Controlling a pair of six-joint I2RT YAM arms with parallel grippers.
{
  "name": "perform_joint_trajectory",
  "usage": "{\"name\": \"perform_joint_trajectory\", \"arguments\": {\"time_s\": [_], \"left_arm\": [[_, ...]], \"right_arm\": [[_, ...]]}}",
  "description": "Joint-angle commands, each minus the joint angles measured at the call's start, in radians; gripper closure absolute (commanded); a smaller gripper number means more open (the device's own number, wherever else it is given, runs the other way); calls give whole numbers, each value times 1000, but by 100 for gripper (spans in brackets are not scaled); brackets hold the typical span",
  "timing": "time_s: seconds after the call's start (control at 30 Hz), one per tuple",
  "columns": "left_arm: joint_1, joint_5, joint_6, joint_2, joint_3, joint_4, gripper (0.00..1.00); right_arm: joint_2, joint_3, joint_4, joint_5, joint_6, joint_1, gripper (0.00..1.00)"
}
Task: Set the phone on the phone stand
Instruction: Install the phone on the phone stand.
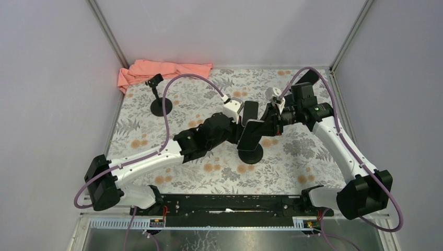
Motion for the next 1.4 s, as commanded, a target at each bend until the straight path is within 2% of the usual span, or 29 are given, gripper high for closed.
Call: {"name": "perform_joint_trajectory", "arguments": {"time_s": [0.0,0.13,0.3,0.5,0.87,1.17,1.37], "left_arm": [[4,93,-15,-38,-17,116,100],[11,127,-16,-62,-37,129,100],[13,159,-23,-72,-52,154,100],[14,200,-28,-51,-41,165,100],[14,249,-29,-58,-50,192,100],[14,273,-13,-97,-106,235,100],[14,287,-10,-101,-112,239,100]], "right_arm": [[19,67,-90,-66,-185,7,100],[30,98,-211,-94,-312,6,100],[13,101,-223,-133,-314,18,100],[5,92,-188,-112,-289,59,100],[44,90,-167,-96,-267,61,100],[-14,-38,112,-107,-10,51,100],[-26,-75,186,-124,57,23,100]]}}
